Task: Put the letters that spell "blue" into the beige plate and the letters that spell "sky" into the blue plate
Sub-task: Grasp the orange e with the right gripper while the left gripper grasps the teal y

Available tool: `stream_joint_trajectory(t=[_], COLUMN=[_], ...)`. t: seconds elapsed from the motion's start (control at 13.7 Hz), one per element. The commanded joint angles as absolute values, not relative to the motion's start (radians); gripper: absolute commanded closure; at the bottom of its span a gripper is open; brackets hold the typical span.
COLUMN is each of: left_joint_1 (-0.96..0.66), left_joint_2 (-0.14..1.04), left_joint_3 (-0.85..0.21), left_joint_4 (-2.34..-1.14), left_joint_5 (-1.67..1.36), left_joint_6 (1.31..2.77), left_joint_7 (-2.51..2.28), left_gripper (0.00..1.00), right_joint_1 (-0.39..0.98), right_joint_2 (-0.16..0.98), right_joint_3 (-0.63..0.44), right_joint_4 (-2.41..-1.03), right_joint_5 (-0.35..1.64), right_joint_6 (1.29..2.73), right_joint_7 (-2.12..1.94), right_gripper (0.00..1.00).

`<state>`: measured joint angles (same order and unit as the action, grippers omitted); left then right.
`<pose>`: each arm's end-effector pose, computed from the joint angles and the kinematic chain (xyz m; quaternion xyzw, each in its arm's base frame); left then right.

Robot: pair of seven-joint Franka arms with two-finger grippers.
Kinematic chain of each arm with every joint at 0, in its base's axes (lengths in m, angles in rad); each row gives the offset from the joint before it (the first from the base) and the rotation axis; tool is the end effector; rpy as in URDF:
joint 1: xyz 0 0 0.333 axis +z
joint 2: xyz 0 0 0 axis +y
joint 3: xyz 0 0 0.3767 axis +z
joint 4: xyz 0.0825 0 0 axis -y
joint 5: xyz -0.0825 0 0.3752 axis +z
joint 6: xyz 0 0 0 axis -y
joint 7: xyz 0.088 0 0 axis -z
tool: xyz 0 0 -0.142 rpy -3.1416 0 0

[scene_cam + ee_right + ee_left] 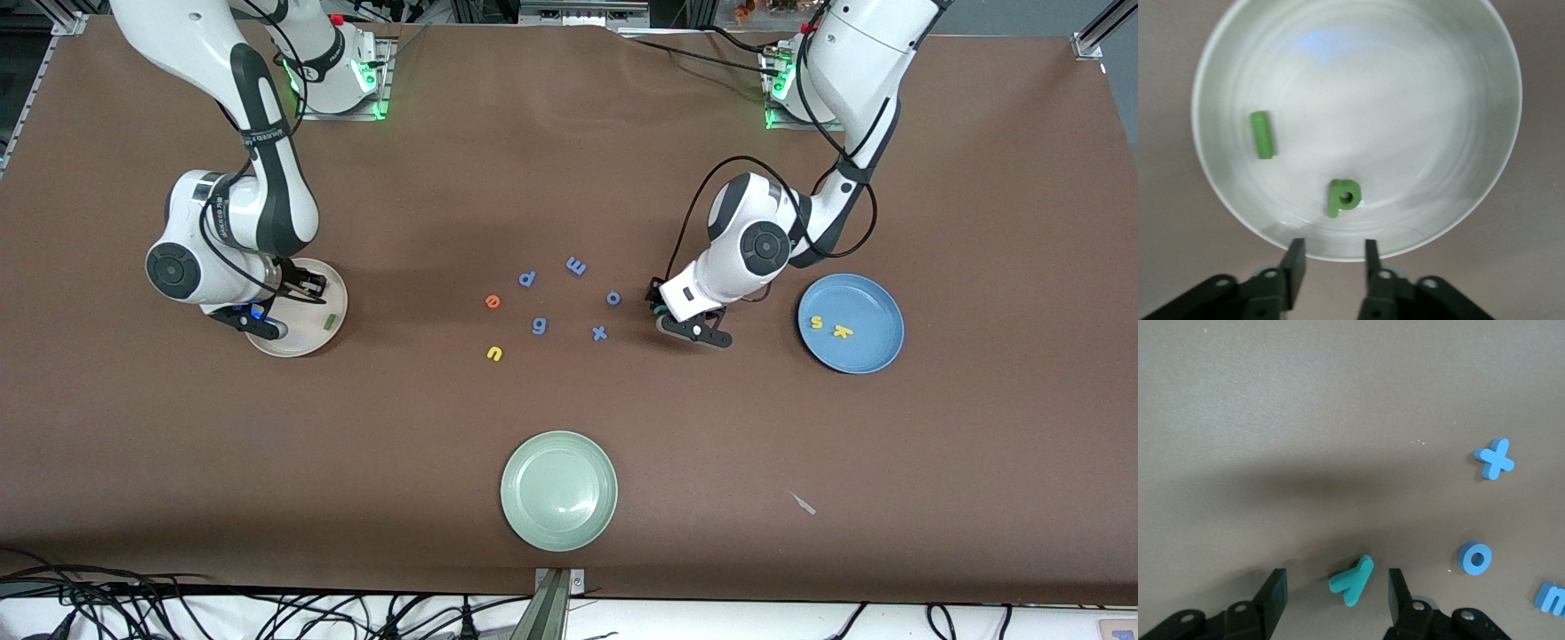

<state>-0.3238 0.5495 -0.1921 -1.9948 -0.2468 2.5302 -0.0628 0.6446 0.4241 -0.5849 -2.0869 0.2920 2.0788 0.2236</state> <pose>0.5527 -0.3101 0.2103 0.9866 -0.1100 -0.0402 0.1131 0.5437 0.0614 0.2557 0.9704 -0.1724 -0.1671 0.0274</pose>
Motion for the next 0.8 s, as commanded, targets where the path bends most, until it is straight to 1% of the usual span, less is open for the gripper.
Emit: stream_joint_trajectory(t=[0.0,0.22,0.44,0.51,0.66,0.73], left_joint_1=[-0.336,-0.360,-0.371,-0.373,-0.371,-0.373], left_joint_2=[0.577,0.592,0.601,0.606,0.607,0.610], left_joint_3=[-0.189,-0.190,-0.190,-0.189,-0.190,-0.189], left_joint_4=[-1.974,-1.974,-1.974,-1.974,-1.974,-1.974], left_joint_5=[-0.172,-0.153,-0.150,-0.146,-0.141,-0.140], left_joint_6=[2.534,2.563,2.569,2.569,2.569,2.569], left_joint_7=[-0.052,-0.066,-0.106,-0.106,-0.106,-0.106], left_gripper=[0.31,0.31,0.31,0.33,0.57,0.67], right_joint_1=[0.646,0.672,0.678,0.680,0.686,0.710], right_joint_2=[0.402,0.411,0.422,0.442,0.489,0.512], right_joint_3=[-0.584,-0.555,-0.474,-0.438,-0.400,-0.385], right_joint_4=[-2.074,-2.020,-1.964,-1.932,-1.850,-1.823], right_joint_5=[0.294,0.299,0.394,0.399,0.400,0.403], right_joint_6=[2.071,2.077,2.086,2.085,2.076,2.080], right_joint_7=[0.215,0.225,0.289,0.332,0.389,0.432], right_gripper=[0.00,0.00,0.00,0.00,0.00,0.00])
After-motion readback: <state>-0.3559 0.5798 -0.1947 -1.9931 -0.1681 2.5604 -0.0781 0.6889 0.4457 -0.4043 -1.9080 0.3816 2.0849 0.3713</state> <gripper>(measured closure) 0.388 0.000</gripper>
